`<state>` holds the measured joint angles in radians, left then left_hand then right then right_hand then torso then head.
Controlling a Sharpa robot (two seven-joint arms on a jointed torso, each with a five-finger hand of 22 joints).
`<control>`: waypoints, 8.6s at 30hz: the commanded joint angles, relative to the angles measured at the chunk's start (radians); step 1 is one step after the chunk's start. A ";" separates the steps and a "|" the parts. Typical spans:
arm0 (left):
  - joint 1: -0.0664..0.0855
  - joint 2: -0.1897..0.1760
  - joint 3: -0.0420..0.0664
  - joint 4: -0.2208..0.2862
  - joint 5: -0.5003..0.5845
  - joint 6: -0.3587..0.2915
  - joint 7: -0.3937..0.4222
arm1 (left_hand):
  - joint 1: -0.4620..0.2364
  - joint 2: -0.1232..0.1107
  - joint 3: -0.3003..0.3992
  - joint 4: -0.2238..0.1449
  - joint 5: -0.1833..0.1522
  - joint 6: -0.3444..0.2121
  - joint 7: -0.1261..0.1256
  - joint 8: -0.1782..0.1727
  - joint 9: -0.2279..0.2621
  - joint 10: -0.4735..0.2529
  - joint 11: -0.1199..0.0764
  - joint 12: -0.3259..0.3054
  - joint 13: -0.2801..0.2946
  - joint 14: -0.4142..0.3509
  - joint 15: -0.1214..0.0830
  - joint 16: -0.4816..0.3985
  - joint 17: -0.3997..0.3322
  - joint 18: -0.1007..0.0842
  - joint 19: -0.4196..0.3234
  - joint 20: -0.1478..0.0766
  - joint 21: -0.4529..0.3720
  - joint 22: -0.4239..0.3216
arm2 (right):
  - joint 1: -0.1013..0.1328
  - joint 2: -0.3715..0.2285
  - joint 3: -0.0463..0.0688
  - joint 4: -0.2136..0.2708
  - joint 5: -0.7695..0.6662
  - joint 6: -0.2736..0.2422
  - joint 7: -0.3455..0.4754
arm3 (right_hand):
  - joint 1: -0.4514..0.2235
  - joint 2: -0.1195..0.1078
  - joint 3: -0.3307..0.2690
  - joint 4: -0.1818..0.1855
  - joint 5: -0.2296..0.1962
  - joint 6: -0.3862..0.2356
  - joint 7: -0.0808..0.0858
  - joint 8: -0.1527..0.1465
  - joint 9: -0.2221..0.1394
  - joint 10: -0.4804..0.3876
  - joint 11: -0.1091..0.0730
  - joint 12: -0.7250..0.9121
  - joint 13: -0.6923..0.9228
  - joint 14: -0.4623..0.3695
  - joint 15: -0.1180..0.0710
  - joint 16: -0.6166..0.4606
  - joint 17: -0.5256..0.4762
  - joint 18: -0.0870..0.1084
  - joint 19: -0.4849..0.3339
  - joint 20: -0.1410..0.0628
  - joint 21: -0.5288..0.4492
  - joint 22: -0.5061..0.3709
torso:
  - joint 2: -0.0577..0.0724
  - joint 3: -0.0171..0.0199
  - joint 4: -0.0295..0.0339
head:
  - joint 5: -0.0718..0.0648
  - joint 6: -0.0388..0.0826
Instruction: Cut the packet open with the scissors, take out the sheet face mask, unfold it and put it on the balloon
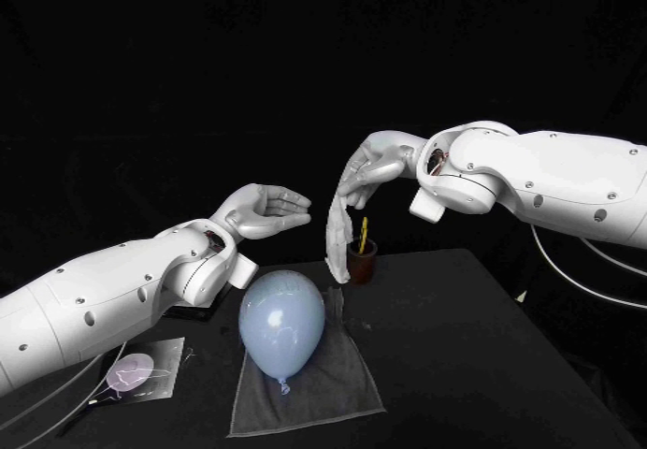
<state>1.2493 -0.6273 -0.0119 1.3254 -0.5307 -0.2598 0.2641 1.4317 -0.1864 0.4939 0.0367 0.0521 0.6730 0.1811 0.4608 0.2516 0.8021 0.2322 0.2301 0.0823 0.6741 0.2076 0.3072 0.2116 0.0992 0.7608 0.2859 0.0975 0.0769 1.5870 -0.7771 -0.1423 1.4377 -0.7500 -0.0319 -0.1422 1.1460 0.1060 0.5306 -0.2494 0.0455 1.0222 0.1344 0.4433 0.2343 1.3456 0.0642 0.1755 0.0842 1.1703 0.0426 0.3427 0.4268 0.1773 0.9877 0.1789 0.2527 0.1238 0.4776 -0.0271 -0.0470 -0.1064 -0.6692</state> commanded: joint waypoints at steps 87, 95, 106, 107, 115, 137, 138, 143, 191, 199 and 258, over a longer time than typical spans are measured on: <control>-0.028 0.186 -0.004 -0.077 -0.161 -0.224 -0.188 | -0.047 -0.005 -0.185 0.049 -0.004 0.070 0.093 -0.184 -0.003 0.086 -0.008 -0.099 -0.010 0.168 -0.017 -0.177 0.016 0.056 0.048 0.005 0.017 -0.012 | -0.001 0.022 0.004 0.124 0.086 -0.206 -0.090 | 0.000 -0.033 0.076 0.021 0.007 0.030 -0.017 0.006 0.048 0.016 -0.005 0.003 0.007 0.022 -0.002 -0.019 0.016 0.004 -0.001 -0.009 0.030 0.019 | 0.000 0.0001 0.0005 | 0.011 0.014; -0.028 0.190 -0.004 -0.078 -0.161 -0.228 -0.190 | 0.032 0.038 -0.309 0.107 -0.003 0.040 0.094 -0.099 0.032 0.047 -0.008 0.009 0.005 0.163 -0.015 -0.191 0.013 0.039 0.013 0.005 -0.011 -0.011 | -0.001 0.032 0.004 0.114 0.098 -0.215 -0.083 | 0.000 -0.033 0.078 0.022 0.007 0.030 -0.017 0.006 0.048 0.016 -0.005 0.003 0.007 0.022 -0.002 -0.019 0.016 0.004 -0.002 -0.009 0.031 0.019 | 0.000 0.0000 0.0011 | 0.012 0.014; -0.030 0.171 -0.003 -0.046 -0.130 -0.188 -0.150 | 0.133 0.108 -0.100 0.083 -0.002 0.129 0.045 -0.035 0.040 0.136 -0.058 0.114 0.024 0.263 -0.059 -0.146 0.031 0.063 0.073 0.003 0.007 -0.004 | -0.001 0.048 0.004 0.059 0.100 -0.205 -0.100 | -0.001 -0.035 0.081 0.024 0.007 0.030 -0.017 0.006 0.048 0.016 -0.005 0.003 0.007 0.022 -0.002 -0.020 0.017 0.004 -0.003 -0.008 0.032 0.020 | 0.001 -0.0002 0.0000 | 0.010 0.015; -0.030 0.168 -0.003 -0.042 -0.125 -0.182 -0.146 | 0.132 0.106 -0.087 0.082 -0.003 0.132 0.044 -0.033 0.040 0.138 -0.060 0.119 0.025 0.269 -0.061 -0.143 0.032 0.066 0.077 0.003 0.008 -0.004 | -0.001 0.049 0.004 0.054 0.101 -0.200 -0.101 | -0.001 -0.035 0.081 0.024 0.007 0.030 -0.017 0.006 0.048 0.016 -0.005 0.003 0.007 0.022 -0.002 -0.020 0.017 0.004 -0.003 -0.008 0.032 0.020 | 0.001 -0.0002 -0.0002 | 0.010 0.014; -0.034 0.130 -0.003 0.002 -0.051 -0.006 -0.065 | 0.103 0.102 0.045 0.038 -0.004 0.196 0.018 0.008 0.047 0.189 -0.091 0.193 0.051 0.352 -0.092 -0.113 0.051 0.085 0.147 -0.012 0.048 0.006 | -0.005 0.061 0.002 0.009 0.102 -0.125 -0.107 | -0.007 -0.042 0.093 0.038 0.007 0.024 -0.014 0.003 0.048 0.009 -0.002 0.000 0.007 0.018 0.001 -0.028 0.019 0.004 -0.012 -0.006 0.035 0.023 | 0.003 0.0007 -0.0003 | 0.006 0.009; -0.036 0.074 -0.003 0.046 0.123 0.167 -0.029 | -0.009 0.124 0.188 0.019 -0.003 0.145 0.049 -0.021 0.027 0.194 -0.066 0.094 -0.014 0.385 -0.084 -0.142 0.052 0.086 0.186 -0.032 0.078 0.006 | -0.044 0.044 -0.009 -0.001 0.147 -0.041 -0.066 | -0.016 -0.055 0.104 0.071 0.003 0.001 -0.005 -0.003 0.050 -0.016 0.009 -0.012 0.004 -0.003 0.012 -0.047 0.024 0.003 -0.037 0.004 0.029 0.022 | 0.000 0.0015 0.0018 | 0.000 -0.003; -0.036 0.071 -0.003 0.047 0.133 0.178 -0.033 | -0.014 0.131 0.191 0.021 -0.004 0.154 0.043 -0.014 0.030 0.208 -0.072 0.093 -0.014 0.395 -0.088 -0.139 0.054 0.086 0.192 -0.034 0.081 0.006 | -0.047 0.040 -0.010 0.003 0.165 -0.061 -0.050 | -0.027 -0.066 0.098 0.082 0.003 -0.013 0.001 -0.008 0.050 -0.033 0.016 -0.020 0.001 -0.016 0.019 -0.054 0.024 0.001 -0.046 0.009 0.023 0.019 | 0.000 0.0013 0.0019 | -0.001 -0.004; -0.036 0.051 -0.003 0.060 0.162 0.230 -0.052 | -0.037 0.150 0.209 0.022 -0.003 0.178 0.025 0.002 0.039 0.253 -0.087 0.073 -0.016 0.419 -0.100 -0.134 0.063 0.086 0.215 -0.046 0.093 0.007 | -0.062 0.011 -0.015 0.027 0.239 -0.157 0.029 | -0.115 -0.167 -0.006 0.189 0.007 -0.142 0.063 -0.080 0.024 -0.140 0.072 -0.052 -0.011 -0.099 0.060 -0.058 0.033 0.003 -0.101 0.049 -0.026 -0.009 | 0.000 0.0000 0.0010 | -0.003 -0.004; -0.036 -0.039 -0.006 0.124 0.145 0.302 -0.105 | -0.051 0.174 0.307 -0.160 -0.003 -0.289 -0.087 -0.307 -0.122 0.401 -0.128 0.005 -0.015 0.465 -0.132 -0.125 0.123 0.079 0.200 -0.072 0.171 0.041 | -0.289 -0.145 -0.027 0.209 0.629 -0.245 0.341 | 0.040 -0.139 -0.413 0.531 0.030 -0.265 0.128 -0.106 0.013 -0.379 0.137 0.102 -0.016 -0.379 0.129 0.056 -0.012 0.002 -0.195 0.107 -0.141 -0.053 | 0.000 0.0005 0.0013 | -0.003 -0.008; -0.036 -0.042 -0.006 0.127 0.143 0.313 -0.109 | -0.054 0.174 0.308 -0.168 -0.003 -0.309 -0.092 -0.317 -0.127 0.405 -0.128 0.001 -0.015 0.467 -0.133 -0.125 0.126 0.079 0.197 -0.072 0.177 0.044 | -0.290 -0.138 -0.027 0.209 0.620 -0.272 0.357 | 0.173 -0.119 -0.425 0.456 0.007 -0.264 0.126 -0.103 0.008 -0.394 0.135 0.132 -0.017 -0.390 0.128 0.089 -0.032 0.003 -0.192 0.107 -0.142 -0.050 | 0.001 0.0005 0.0012 | -0.003 -0.006; -0.036 -0.045 -0.006 0.139 0.116 0.346 -0.108 | -0.054 0.174 0.307 -0.180 -0.004 -0.302 -0.092 -0.314 -0.124 0.413 -0.131 -0.004 -0.016 0.471 -0.135 -0.124 0.130 0.080 0.199 -0.075 0.187 0.049 | -0.296 -0.107 -0.028 0.207 0.571 -0.267 0.362 | 0.363 -0.063 -0.294 0.331 0.003 -0.026 0.006 -0.041 0.018 -0.152 0.024 0.177 -0.013 -0.263 0.051 0.194 -0.080 0.009 -0.083 0.051 -0.085 -0.022 | 0.000 -0.0001 0.0011 | -0.013 -0.020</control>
<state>1.2126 -0.6731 -0.0190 1.4616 -0.4067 0.0660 0.1503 1.3776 -0.0197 0.7620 -0.0959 0.0455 0.3695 0.0895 0.1484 0.1269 1.1776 0.1340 0.2234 0.0682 1.1438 0.0790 0.1787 0.3396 0.1606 0.9647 0.2146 0.2815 0.1255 1.2912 -0.8836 -0.1714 1.6449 -0.1700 -0.2522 0.1812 1.5055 0.0471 0.2253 0.0873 0.0496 0.9881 0.1445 0.3935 0.2454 1.1807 0.0921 0.3512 0.0701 0.8977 0.0956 0.5312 0.3468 0.1773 0.8959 0.2317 0.1623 0.0991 0.4775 -0.0271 -0.0453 -0.1196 -0.6886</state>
